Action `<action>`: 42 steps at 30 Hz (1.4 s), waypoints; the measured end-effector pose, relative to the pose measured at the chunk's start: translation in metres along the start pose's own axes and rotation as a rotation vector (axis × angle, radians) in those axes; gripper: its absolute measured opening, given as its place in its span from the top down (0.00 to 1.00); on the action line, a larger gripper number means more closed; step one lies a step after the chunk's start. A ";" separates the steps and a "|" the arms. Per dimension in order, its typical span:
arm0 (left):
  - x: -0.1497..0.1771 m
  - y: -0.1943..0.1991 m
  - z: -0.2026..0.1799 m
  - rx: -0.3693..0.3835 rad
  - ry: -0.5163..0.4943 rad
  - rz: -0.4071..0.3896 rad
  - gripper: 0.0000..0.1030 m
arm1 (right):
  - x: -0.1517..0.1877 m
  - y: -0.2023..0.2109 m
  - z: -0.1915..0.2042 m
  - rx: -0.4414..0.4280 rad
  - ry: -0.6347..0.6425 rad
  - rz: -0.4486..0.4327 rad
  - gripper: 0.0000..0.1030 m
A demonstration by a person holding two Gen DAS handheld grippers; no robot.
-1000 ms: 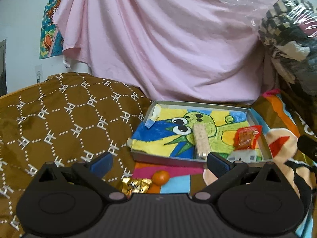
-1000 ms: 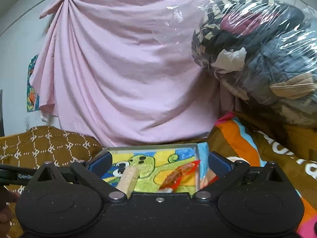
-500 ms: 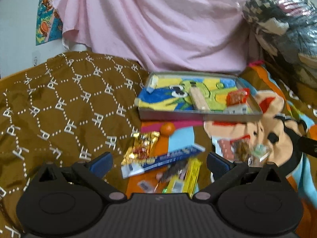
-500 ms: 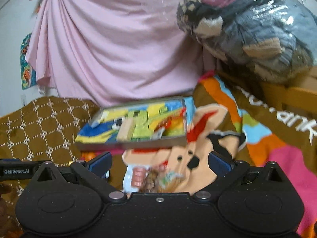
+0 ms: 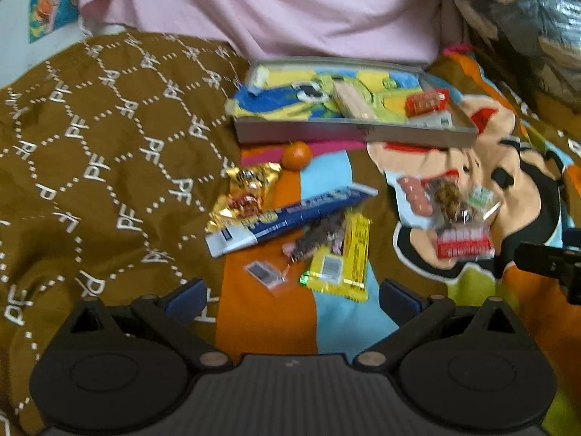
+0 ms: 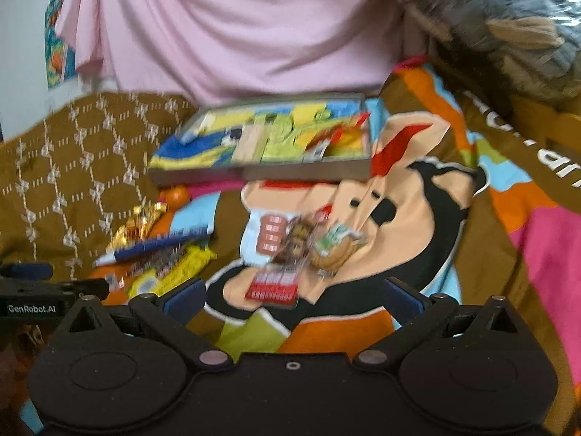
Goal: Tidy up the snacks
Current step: 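Grasp the yellow wafer bar with the left tool while the right grasps the quail-egg pack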
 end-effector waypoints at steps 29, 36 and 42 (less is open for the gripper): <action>-0.012 -0.052 -0.059 0.232 -0.135 0.067 0.04 | -0.041 -0.126 -0.035 -0.112 0.061 0.051 0.06; -0.006 -0.043 -0.062 0.277 -0.089 0.127 0.10 | -0.043 -0.159 -0.033 -0.113 0.071 0.130 0.06; -0.006 -0.046 -0.060 0.257 -0.086 0.126 0.10 | -0.036 -0.158 -0.025 -0.180 0.042 0.161 0.20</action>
Point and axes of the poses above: each gripper's, at about its wrist camera, not at the fingertips, and y roughly against the way its jaws point, z to its left, x to its underside, the point moved 10 cm from there along -y, roughly the way its jaws point, and after that the axes turned 14 degrees about -x, right-handed, at the moved point
